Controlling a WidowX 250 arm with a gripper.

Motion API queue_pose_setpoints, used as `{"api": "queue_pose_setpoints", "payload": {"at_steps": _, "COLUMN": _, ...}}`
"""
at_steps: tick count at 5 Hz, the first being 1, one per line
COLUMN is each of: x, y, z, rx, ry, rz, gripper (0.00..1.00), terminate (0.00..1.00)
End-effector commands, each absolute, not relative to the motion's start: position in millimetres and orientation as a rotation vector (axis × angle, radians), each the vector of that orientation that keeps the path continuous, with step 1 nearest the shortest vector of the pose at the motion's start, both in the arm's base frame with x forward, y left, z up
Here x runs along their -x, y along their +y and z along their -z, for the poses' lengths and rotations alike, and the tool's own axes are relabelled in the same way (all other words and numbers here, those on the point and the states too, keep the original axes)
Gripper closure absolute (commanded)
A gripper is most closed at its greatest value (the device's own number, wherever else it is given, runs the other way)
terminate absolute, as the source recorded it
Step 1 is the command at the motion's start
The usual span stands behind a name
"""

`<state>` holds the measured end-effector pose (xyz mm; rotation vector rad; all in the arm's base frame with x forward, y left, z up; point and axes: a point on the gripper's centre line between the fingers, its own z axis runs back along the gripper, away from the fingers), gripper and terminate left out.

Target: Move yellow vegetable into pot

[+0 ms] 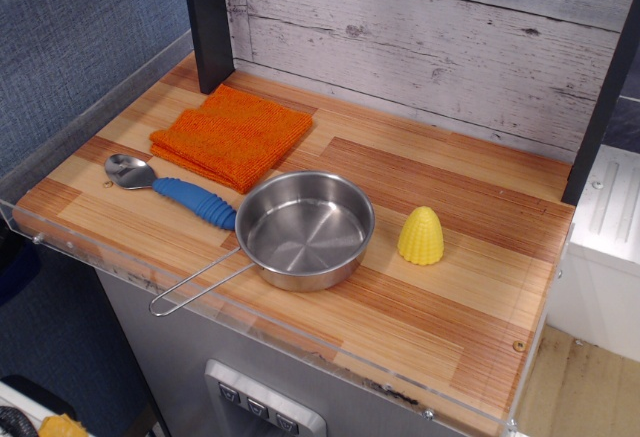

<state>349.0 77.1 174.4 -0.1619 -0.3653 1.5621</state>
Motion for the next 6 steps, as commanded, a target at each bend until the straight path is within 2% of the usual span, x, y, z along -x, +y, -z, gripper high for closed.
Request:
{"api": "queue_pose_setpoints", "payload": {"at_steps": 1, "x": -339, "y": 39, "z": -178, "rx": 0.203, "ry": -0.353, "rz": -1.529, "gripper": 0.0, "terminate": 0.0}}
{"api": "queue_pose_setpoints", "payload": {"at_steps": 3, "x": -326, "y": 3, "z": -151, "rx": 0.213, "ry": -0.294, "rz": -1.498, "gripper": 0.0, "terminate": 0.0}}
{"api": "queue_pose_setpoints", "payload": {"at_steps": 6, "x": -306, "y": -35, "z": -105, "rx": 0.189, "ry": -0.157, "rz": -1.479, "gripper": 0.0, "terminate": 0.0}}
